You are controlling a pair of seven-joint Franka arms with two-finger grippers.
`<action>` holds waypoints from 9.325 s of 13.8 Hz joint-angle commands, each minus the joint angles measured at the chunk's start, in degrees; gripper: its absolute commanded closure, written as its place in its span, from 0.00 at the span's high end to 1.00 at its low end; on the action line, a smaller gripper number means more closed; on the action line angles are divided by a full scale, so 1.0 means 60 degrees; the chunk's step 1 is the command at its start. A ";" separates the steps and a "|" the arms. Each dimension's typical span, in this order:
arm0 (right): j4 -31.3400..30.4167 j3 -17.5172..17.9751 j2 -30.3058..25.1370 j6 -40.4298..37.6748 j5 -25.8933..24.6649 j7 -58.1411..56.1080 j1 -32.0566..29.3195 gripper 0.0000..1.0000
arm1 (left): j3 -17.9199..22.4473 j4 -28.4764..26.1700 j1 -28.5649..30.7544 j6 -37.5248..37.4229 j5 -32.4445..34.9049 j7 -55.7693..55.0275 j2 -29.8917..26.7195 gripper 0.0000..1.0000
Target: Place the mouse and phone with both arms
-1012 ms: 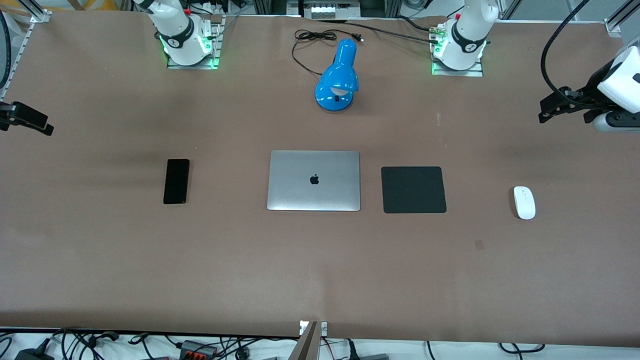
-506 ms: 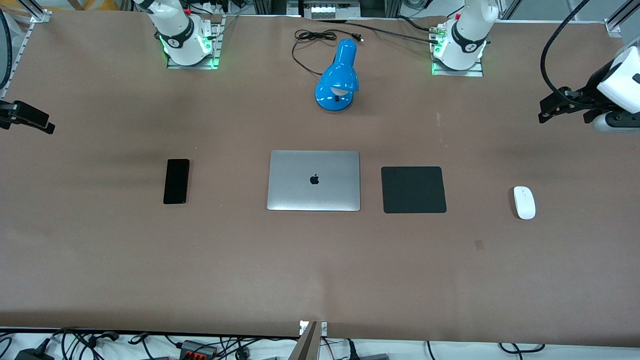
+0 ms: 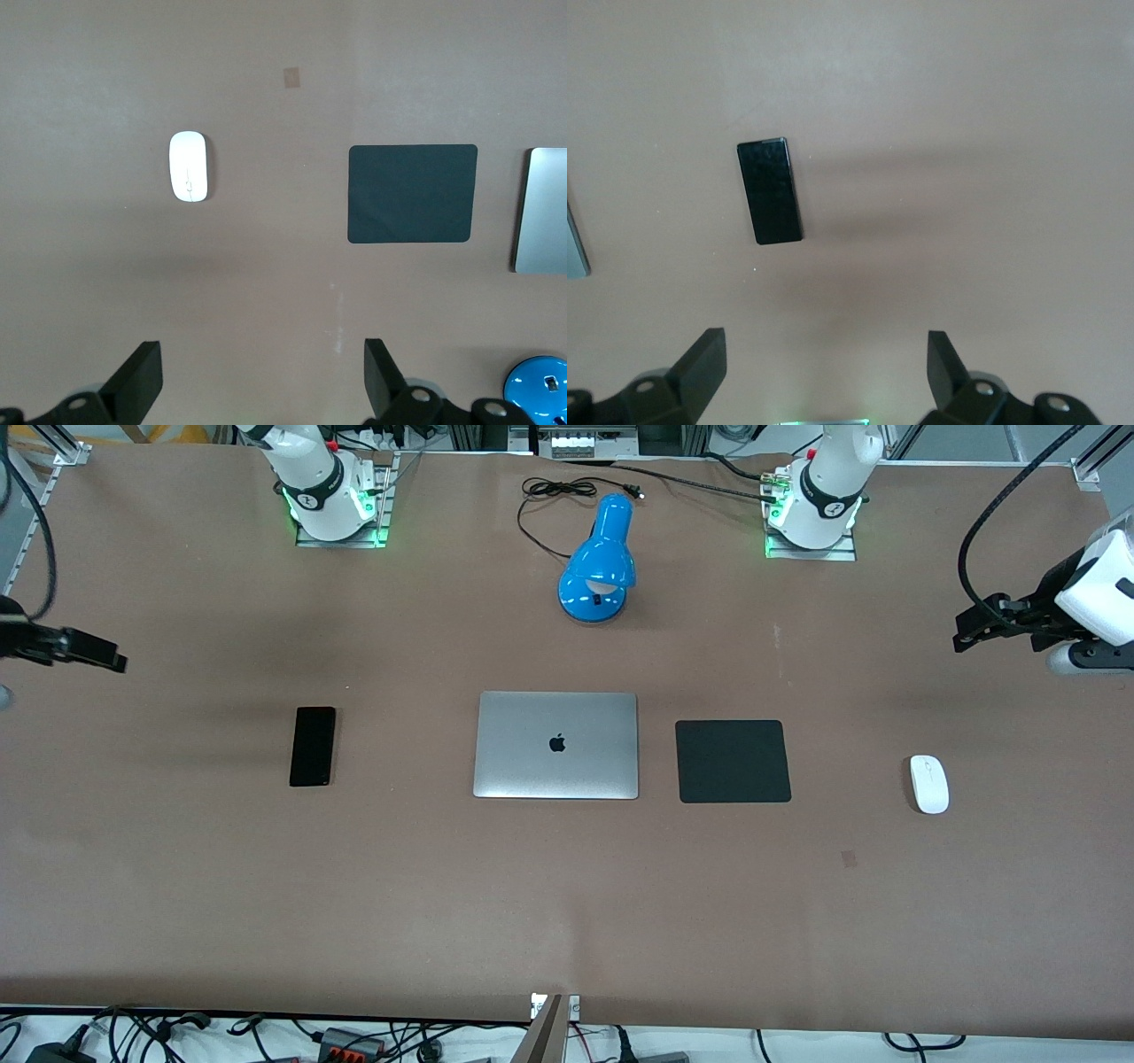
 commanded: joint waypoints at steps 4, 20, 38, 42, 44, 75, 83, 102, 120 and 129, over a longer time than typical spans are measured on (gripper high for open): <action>0.0255 0.0053 0.1528 0.0136 0.0474 0.0025 0.0362 1.00 | -0.0008 0.0782 0.0537 -0.0126 0.0210 0.0097 0.2376 1.00; -0.0430 0.0024 0.3465 0.2316 0.0563 0.0054 0.0828 1.00 | -0.0052 -0.3580 0.2369 1.0215 0.1294 0.1562 0.4533 1.00; -0.5369 -0.0050 0.2644 0.8208 0.0329 0.1050 0.1460 1.00 | -0.0155 -0.4107 0.2531 1.1227 0.1294 0.1577 0.5193 0.45; -0.5443 -0.0050 0.2644 0.8208 0.0313 0.1050 0.1489 1.00 | -0.0169 -0.3990 0.2473 1.1125 0.1294 0.1503 0.4946 0.33; -0.5472 -0.0050 0.2644 0.8223 0.0270 0.1036 0.1490 1.00 | -0.0227 -0.3903 0.2341 1.0602 0.1294 0.1489 0.4493 0.34; -0.5561 -0.0035 0.2776 0.8663 0.0079 0.1035 0.1577 0.67 | -0.1253 -0.3595 -0.1893 0.9323 0.1294 -0.4766 0.5208 0.86; -0.3526 0.0038 0.2790 0.6379 0.0152 0.2104 0.3215 0.63 | -0.1268 -0.3318 -0.1893 0.8711 0.1294 -0.4737 0.4756 1.00; -0.3055 0.0053 0.4034 0.7475 0.1206 0.3643 0.4844 0.68 | -0.1093 0.2075 -0.0283 -0.1401 0.0377 -0.1719 0.1813 1.00; -0.0404 -0.0357 0.1445 0.2060 0.1456 0.1642 0.1449 1.00 | 0.0446 -0.0108 -0.0926 0.0329 -0.0141 -0.0767 -0.0388 1.00; -0.0463 -0.0460 -0.0841 0.1719 0.1090 0.1242 0.0054 1.00 | 0.0344 -0.0094 -0.0970 0.0328 -0.0127 -0.0782 -0.0373 1.00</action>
